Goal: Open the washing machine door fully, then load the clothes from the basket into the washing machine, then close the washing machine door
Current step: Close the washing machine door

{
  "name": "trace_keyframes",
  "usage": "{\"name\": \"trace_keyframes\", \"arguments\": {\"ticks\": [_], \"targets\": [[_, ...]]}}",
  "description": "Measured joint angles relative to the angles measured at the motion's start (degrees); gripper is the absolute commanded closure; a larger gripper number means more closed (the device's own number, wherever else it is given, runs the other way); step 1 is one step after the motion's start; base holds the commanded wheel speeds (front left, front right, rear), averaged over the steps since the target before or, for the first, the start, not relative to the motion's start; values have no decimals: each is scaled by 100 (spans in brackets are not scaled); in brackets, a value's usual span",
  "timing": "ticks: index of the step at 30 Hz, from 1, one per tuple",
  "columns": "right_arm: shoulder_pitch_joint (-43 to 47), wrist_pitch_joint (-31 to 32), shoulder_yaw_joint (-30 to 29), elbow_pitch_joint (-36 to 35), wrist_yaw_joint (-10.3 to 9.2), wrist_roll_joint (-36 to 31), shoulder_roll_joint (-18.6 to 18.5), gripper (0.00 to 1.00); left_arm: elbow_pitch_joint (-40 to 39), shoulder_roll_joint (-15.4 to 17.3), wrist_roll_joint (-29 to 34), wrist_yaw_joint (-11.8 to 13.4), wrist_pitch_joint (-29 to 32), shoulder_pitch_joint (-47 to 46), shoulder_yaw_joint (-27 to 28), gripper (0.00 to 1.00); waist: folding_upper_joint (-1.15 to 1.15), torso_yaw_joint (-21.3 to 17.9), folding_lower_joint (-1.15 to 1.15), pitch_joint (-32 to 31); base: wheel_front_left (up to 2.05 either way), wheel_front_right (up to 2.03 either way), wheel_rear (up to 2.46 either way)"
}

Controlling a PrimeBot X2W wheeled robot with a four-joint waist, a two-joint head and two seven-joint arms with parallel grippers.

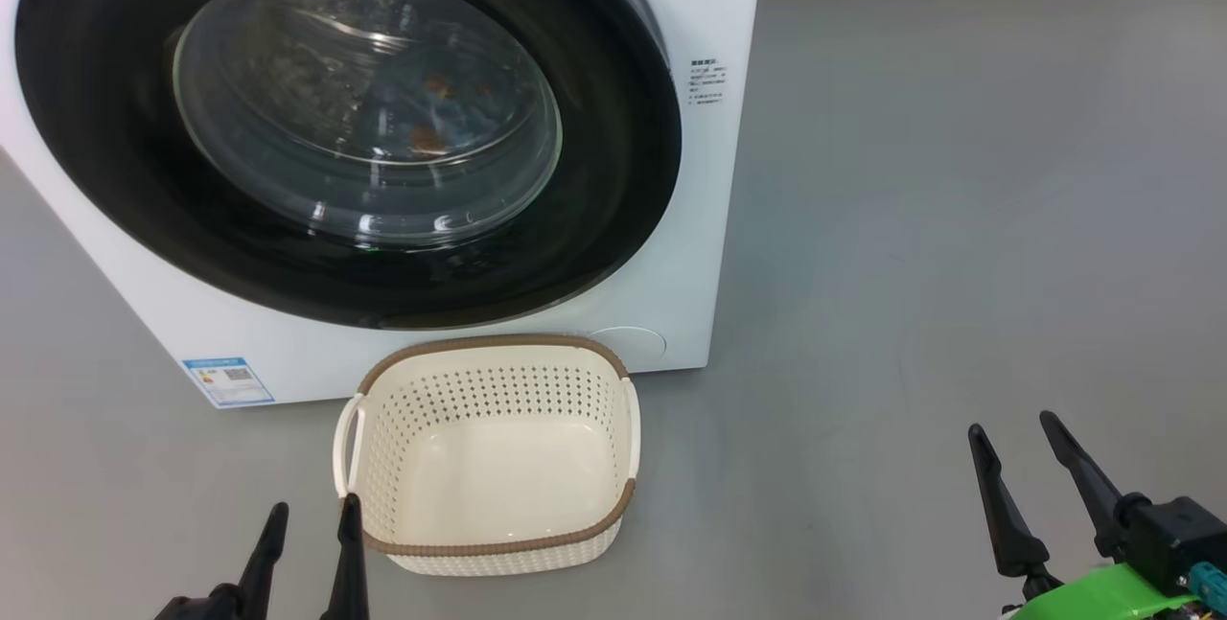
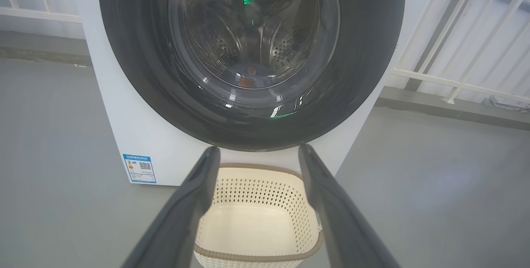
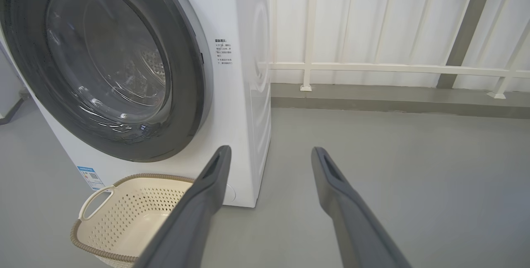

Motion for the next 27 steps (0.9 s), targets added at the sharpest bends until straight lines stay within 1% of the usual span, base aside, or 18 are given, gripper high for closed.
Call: {"name": "trace_keyframes", "arguments": {"ticks": [8,16,27], "targets": [[237,1,-137,16,0,-41,145,0,-47,0,-18,-2,0,27,4,0,0,-120,0,-9,0,0,0],[249,1,-254,27,0,-41,242,0,-55,0,-18,-3,0,33,25,0,0,-174,0,-15,0,0,0],[354,1,-300,29,0,-47,259,0,-63,0,-14,-3,0,34,54,0,0,-159,0,-5,0,0,0]]}}
